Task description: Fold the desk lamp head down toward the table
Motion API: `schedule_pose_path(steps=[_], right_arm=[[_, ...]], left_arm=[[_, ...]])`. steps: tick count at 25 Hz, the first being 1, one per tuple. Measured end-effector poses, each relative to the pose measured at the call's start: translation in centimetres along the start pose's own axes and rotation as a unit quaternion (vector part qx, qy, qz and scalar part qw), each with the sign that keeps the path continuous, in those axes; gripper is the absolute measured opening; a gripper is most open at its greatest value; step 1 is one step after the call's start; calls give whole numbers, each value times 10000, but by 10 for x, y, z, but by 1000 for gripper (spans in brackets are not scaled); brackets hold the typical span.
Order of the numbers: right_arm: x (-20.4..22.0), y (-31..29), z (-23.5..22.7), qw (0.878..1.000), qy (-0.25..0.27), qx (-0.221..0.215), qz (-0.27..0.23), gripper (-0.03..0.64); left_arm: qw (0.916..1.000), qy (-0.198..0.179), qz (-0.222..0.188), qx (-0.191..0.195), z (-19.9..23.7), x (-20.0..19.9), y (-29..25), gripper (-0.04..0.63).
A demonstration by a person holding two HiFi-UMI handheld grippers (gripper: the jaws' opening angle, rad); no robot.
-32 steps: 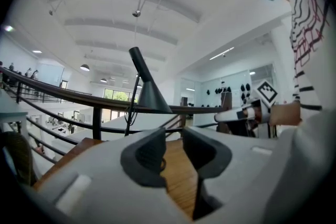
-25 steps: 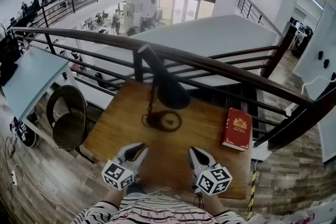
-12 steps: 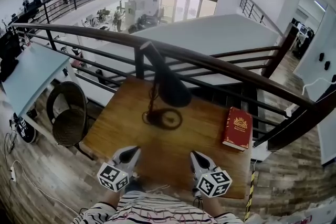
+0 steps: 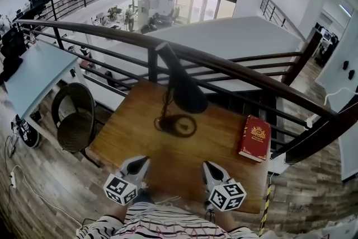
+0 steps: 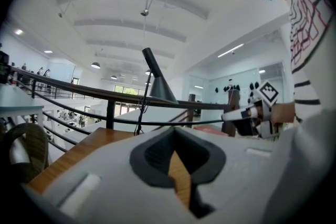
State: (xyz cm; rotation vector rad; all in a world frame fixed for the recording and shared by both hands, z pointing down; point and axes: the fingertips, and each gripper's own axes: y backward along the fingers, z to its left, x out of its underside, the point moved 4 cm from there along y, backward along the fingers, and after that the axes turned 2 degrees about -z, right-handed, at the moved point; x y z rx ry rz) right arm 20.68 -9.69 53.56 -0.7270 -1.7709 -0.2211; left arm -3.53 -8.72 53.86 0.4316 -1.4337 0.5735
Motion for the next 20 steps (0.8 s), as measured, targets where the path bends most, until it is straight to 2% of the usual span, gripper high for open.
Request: schedule_pose_path(steps=[20], right_arm=[[-5, -7, 4, 10000, 66, 34, -35, 0]], left_arm=[[10000, -20, -60, -5, 3, -4, 3, 2]])
